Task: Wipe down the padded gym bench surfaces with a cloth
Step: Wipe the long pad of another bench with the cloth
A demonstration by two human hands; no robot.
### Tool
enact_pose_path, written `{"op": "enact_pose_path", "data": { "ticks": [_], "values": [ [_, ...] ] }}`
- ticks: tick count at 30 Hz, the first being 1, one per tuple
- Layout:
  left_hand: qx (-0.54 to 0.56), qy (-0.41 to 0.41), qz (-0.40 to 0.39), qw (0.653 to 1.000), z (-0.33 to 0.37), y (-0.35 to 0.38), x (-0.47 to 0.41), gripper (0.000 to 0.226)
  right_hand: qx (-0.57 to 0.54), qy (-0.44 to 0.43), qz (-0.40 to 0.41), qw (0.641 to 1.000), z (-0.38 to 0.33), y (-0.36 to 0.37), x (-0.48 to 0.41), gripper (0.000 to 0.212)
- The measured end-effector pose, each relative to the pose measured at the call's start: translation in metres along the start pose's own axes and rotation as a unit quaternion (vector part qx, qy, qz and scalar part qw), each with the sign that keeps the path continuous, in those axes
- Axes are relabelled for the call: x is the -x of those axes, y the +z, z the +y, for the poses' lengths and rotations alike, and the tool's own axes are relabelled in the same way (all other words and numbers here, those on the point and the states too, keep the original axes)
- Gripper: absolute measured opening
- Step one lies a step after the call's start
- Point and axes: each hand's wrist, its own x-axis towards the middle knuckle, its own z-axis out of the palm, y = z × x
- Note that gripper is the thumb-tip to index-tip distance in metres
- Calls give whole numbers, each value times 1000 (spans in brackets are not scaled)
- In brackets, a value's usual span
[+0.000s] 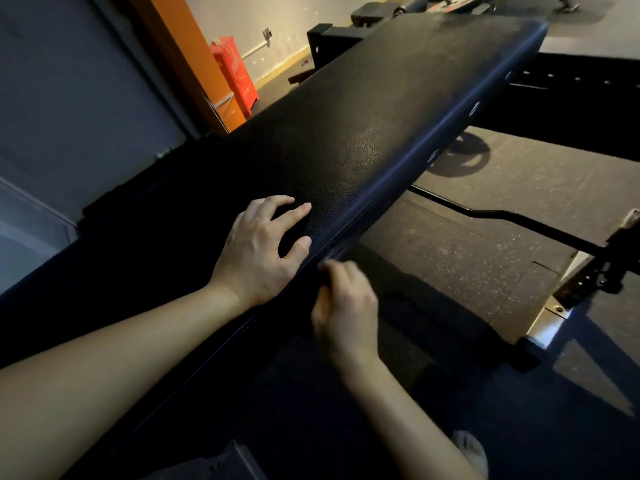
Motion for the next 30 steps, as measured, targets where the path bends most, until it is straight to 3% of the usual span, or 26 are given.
{"op": "enact_pose_path", "data": {
  "ticks": [2,5,6,8,12,16,18,21,22,26,28,30],
  "values": [
    [4,0,-1,1000,0,0,0,60,-7,-8,-13,1000,6,-9,-12,24],
    [11,-4,-1,1000,1,-1,2,60,-44,169,70,982,34,-33,-77,19],
    [8,-3,0,1000,1,-1,2,60,-65,190,86,976,39,-36,-85,16],
    [5,0,3,1000,1,-2,1,60,-86,159,93,979,23,-26,-64,12],
    [-1,6,9,1000,2,-2,0,60,-110,31,-57,992,-13,-12,4,16],
    [-1,5,4,1000,2,-1,1,59,-72,134,77,985,27,-25,-63,11],
    [-1,2,2,1000,2,-1,1,59,-81,118,76,987,17,-20,-49,13],
    [-2,9,9,1000,1,-1,0,59,-78,5,-63,995,-8,-10,1,16],
    [-2,8,9,1000,1,-1,0,59,-76,3,-70,995,-4,-13,-4,17],
    [0,-3,5,1000,3,0,0,59,-64,109,73,989,21,-21,-53,12],
    [3,-2,2,1000,3,-1,1,59,-79,67,31,994,6,-17,-33,13],
    [2,3,4,1000,2,-1,0,60,-72,-4,-72,995,-6,-16,-8,14]
  ]
}}
